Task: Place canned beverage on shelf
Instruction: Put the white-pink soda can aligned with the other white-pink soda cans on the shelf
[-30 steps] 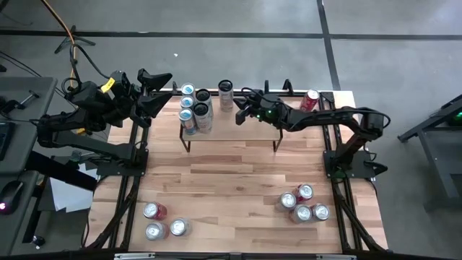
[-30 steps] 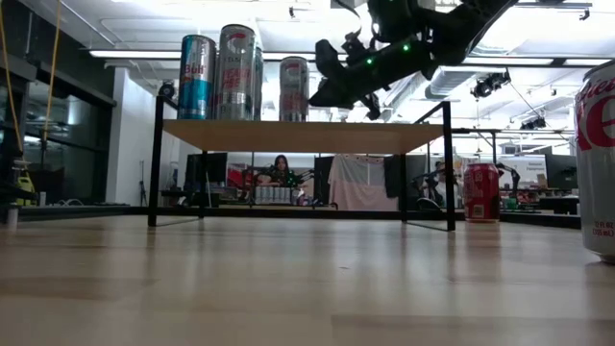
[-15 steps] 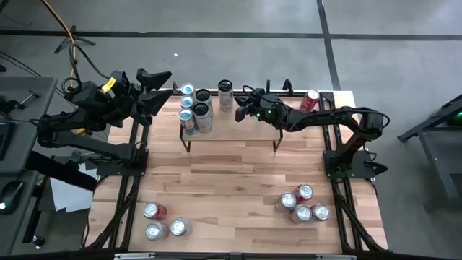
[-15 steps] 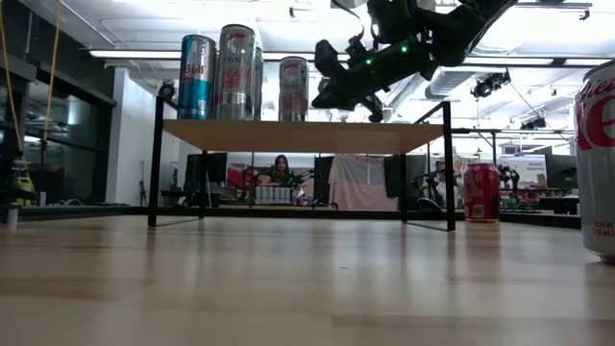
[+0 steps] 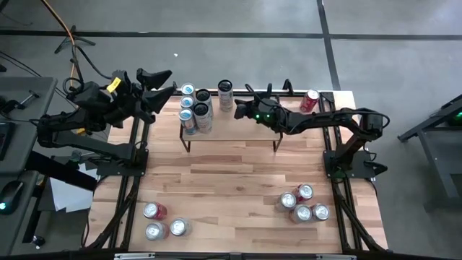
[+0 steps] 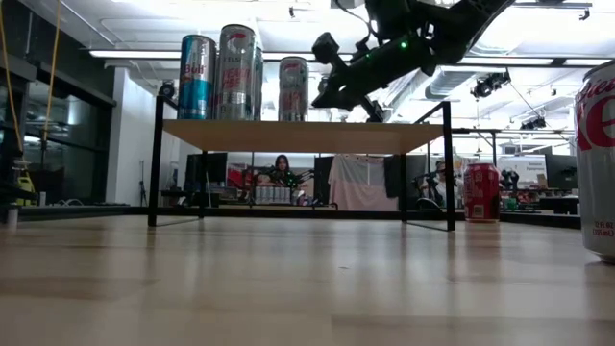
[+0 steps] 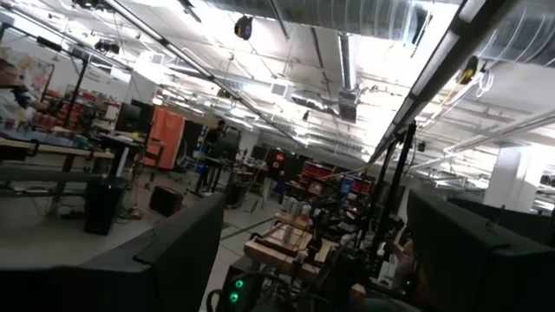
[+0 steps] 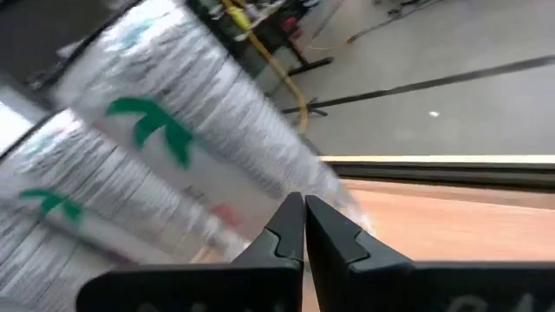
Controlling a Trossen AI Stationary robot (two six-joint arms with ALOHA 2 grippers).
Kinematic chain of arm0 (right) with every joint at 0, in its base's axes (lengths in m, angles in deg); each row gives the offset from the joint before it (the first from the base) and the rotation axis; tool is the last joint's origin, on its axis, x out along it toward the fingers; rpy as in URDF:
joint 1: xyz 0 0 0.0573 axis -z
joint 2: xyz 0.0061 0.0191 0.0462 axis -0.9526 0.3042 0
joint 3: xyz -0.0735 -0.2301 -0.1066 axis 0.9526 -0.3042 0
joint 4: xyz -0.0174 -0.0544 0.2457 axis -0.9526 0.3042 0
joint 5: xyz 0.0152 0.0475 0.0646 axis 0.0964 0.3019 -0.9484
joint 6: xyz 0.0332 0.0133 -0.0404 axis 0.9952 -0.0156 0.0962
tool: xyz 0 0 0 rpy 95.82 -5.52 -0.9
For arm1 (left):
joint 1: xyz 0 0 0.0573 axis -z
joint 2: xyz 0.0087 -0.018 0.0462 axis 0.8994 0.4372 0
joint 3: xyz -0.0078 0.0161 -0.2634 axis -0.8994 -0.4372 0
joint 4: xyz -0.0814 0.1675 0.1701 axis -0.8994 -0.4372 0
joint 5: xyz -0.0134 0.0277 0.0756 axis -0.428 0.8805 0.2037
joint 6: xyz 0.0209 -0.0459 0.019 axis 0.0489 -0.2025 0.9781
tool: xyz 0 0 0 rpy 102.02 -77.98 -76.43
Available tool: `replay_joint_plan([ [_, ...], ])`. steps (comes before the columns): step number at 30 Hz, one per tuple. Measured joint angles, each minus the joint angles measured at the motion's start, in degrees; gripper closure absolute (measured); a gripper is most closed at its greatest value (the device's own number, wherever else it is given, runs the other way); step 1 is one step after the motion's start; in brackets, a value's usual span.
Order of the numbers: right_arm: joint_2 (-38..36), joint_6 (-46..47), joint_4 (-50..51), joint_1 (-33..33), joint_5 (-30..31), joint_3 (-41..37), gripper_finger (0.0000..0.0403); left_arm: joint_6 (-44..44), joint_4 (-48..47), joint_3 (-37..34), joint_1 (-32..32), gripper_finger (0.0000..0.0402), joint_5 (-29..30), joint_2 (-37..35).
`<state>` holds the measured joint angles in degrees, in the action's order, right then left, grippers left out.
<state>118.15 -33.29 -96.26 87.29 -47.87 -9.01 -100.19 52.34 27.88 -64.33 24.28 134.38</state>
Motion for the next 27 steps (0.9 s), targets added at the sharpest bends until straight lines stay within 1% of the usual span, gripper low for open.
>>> replay_joint_plan([
  [4, 0.0, -0.3, 6.5, 0.5, 4.3, 4.0, 0.0403, 1.9, -0.1, 0.0, 0.0, 0.0096, 0.0, 0.0],
  [7, 0.0, -2.6, 8.5, 1.2, 4.3, 7.3, 0.0403, 2.4, -0.1, 0.0, 0.0, 0.0096, 0.0, 0.0],
  [12, 0.0, -2.8, 12.7, 1.5, 4.1, 10.6, 0.0403, 3.0, -0.1, 0.0, 0.0, 0.0096, 0.0, 0.0],
  [15, 0.8, -0.9, 12.7, 1.5, 4.1, 11.1, 0.0403, 3.0, -0.1, 0.0, 0.0, 0.0096, 0.0, -0.1],
  [19, 3.7, 3.9, 11.0, 1.3, 3.6, 11.1, 0.0403, 3.0, -0.1, 0.0, 0.0, 0.0096, -0.1, -0.2],
  [24, 6.7, 7.0, 7.0, 0.9, 2.4, 11.1, 0.0403, 3.0, 0.0, 0.0, 0.0, 0.0096, -0.1, -0.3],
  [27, 8.0, 7.8, 6.4, 0.6, 2.1, 11.6, 0.0403, 3.0, -0.1, 0.0, 0.0, 0.0096, -0.1, -0.3],
])
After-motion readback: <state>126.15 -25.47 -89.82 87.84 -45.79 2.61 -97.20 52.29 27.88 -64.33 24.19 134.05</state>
